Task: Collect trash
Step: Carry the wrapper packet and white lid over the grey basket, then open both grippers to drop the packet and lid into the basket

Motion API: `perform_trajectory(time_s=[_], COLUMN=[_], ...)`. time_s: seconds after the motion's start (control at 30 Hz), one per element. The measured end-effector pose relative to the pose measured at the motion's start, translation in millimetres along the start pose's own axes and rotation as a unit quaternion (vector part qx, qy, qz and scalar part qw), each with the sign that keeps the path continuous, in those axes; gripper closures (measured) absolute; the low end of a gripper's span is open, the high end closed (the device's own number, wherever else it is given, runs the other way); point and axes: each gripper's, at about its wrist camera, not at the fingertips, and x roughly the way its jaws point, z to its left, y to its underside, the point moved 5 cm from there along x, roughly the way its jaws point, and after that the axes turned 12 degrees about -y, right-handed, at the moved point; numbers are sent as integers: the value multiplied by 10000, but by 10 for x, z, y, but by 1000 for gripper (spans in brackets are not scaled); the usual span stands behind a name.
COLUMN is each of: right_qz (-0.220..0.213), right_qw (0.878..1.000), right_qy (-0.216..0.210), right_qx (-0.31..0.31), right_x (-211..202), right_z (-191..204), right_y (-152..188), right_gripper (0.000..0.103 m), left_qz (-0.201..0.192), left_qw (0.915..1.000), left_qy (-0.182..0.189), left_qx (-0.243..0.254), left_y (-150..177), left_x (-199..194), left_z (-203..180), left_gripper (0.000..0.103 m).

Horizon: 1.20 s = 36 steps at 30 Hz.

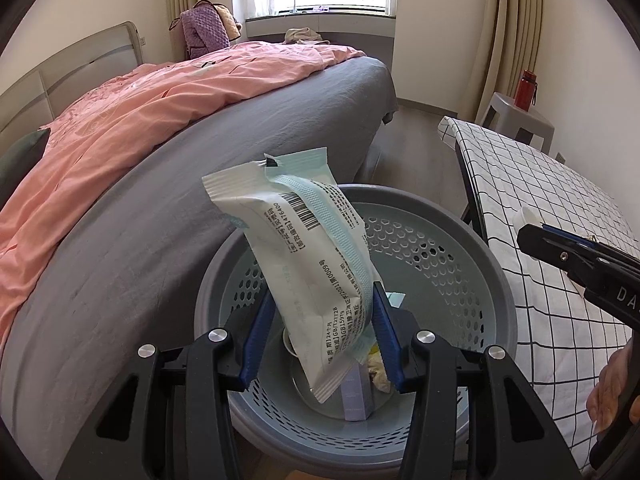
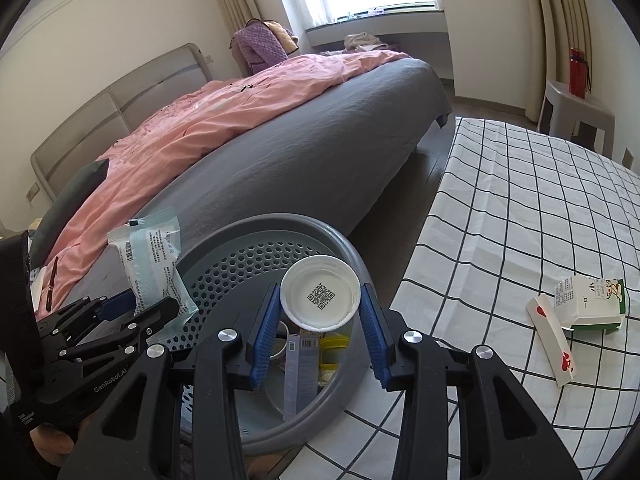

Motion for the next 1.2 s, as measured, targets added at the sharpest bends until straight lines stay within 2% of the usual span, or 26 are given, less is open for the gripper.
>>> perform_trajectory(time_s=[0.4, 0.9, 0.97, 1.03, 1.1, 1.2], right_qz=[260, 299, 283, 260, 183, 169], right_qw=[9993, 9989, 9989, 9989, 9991, 9991], right_qy=[-175, -186, -189, -184, -176, -164], right_qx=[-189, -314, -322, -348, -351, -358], right_x=[240, 286, 276, 261, 233, 216], right_z=[168, 224, 225, 228, 231, 227], right_y=[71, 102, 99, 97, 85, 75], right_gripper=[63, 62, 60, 50, 43, 43], left_qz=[171, 197, 181, 162, 125, 107], left_qw=[9998, 9997, 9998, 9998, 9999, 9999], left_qy=[75, 117, 127, 105, 75, 30], left_qx=[-25, 36, 19, 2, -20, -27], left_y=[57, 72, 67, 60, 53, 53], left_x=[120, 136, 129, 121, 106, 100], left_z=[63, 59, 64, 66, 74, 77], left_gripper=[56, 56, 54, 41, 39, 37])
